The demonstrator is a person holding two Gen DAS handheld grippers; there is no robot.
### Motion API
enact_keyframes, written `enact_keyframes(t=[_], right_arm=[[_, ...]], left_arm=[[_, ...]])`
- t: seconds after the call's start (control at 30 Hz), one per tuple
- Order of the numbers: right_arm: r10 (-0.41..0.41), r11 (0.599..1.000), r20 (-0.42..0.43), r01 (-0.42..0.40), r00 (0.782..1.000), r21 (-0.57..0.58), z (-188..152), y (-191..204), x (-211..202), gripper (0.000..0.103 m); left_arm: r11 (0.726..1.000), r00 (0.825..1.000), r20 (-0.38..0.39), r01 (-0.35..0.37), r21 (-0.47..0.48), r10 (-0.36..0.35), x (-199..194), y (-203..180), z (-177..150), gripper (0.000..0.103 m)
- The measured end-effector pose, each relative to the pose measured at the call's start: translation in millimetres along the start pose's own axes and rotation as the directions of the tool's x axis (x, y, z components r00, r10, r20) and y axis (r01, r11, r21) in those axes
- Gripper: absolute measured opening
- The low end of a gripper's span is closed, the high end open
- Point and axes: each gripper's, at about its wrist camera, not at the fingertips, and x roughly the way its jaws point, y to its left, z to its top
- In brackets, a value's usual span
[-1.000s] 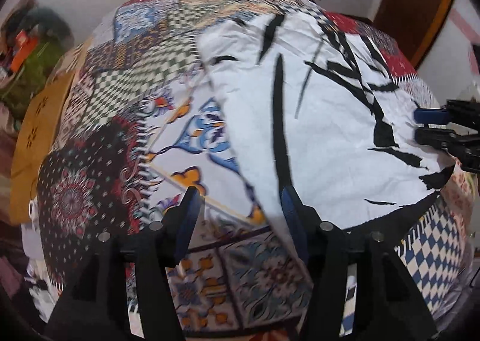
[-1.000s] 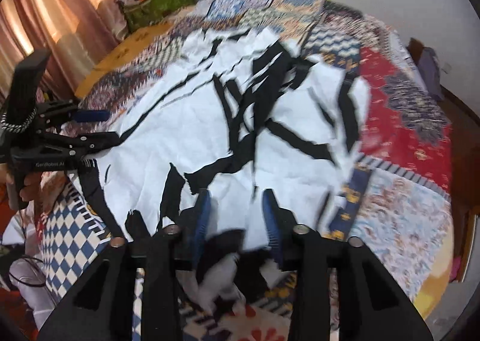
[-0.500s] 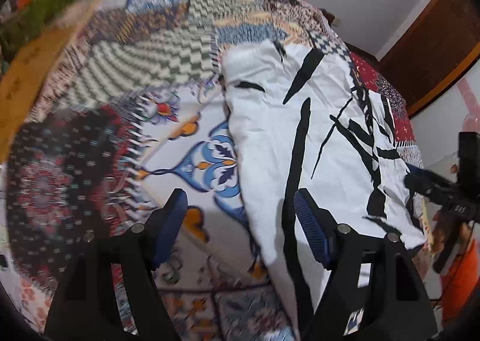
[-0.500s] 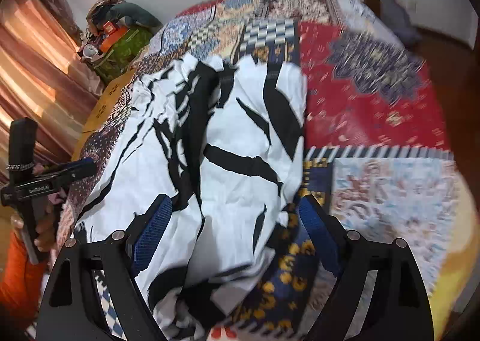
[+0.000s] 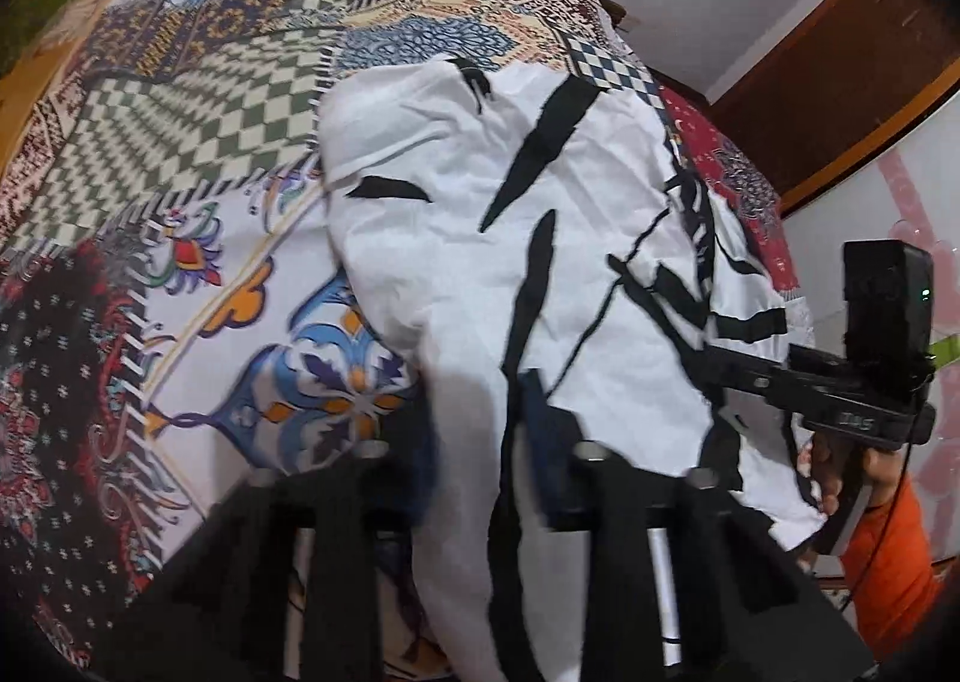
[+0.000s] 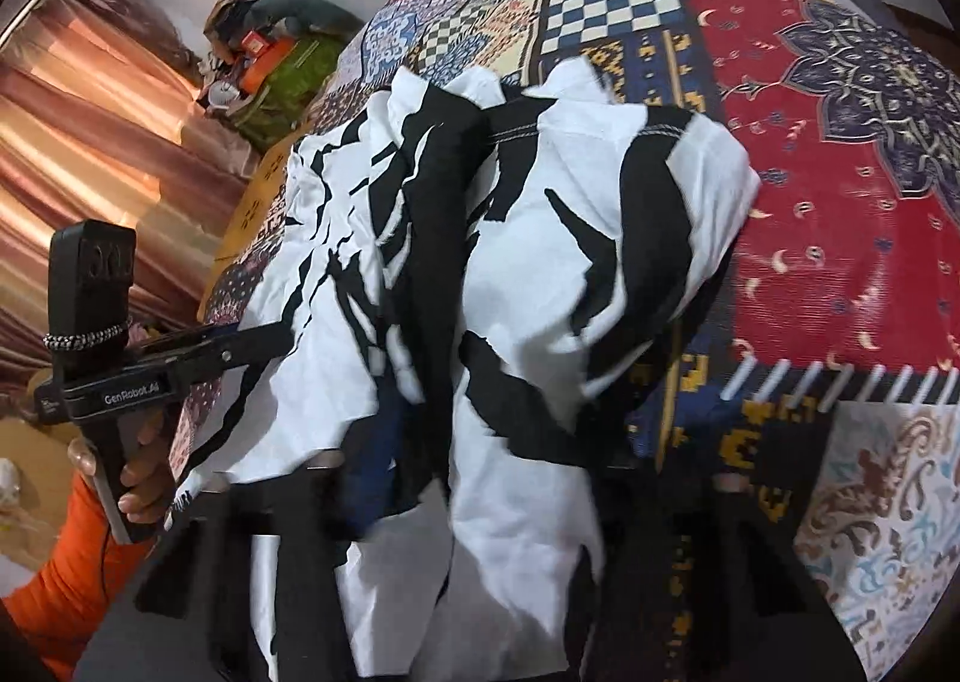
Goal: Fold small clothes
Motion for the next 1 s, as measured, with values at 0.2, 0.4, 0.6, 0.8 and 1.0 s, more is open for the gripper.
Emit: enact_keyframes(t=[0.2, 0.4, 0.6, 0.8, 1.0], right_arm=[[-0.031, 0.995, 0.048, 0.035, 0.998, -0.092, -3, 31, -9, 0.010], [-0.007, 0.988, 0.119, 0.026, 0.993, -0.155, 3, 70, -30, 0.008], [0.039, 0.972, 0.187, 0.006, 0.982, -0.234, 12, 130, -40, 0.008], [0.087, 0.956, 0.209, -0.022, 0.974, -0.294, 29, 189, -24, 0.008], [0.123, 0.949, 0.174, -0.065, 0.977, -0.307, 43, 229, 20, 0.008]], left_arm=[[0.998, 0.996, 0.077, -0.040, 0.051, 0.036, -23, -12, -4, 0.009], [0.990, 0.973, 0.214, -0.105, 0.097, 0.082, -81, -18, -11, 0.009], [0.987, 0.937, 0.330, -0.148, 0.069, 0.118, -153, 3, -11, 0.009], [0.980, 0.891, 0.418, -0.196, 0.011, 0.174, -213, 45, -9, 0.009], [0.975, 0.884, 0.412, -0.212, -0.071, 0.222, -233, 103, -9, 0.008]])
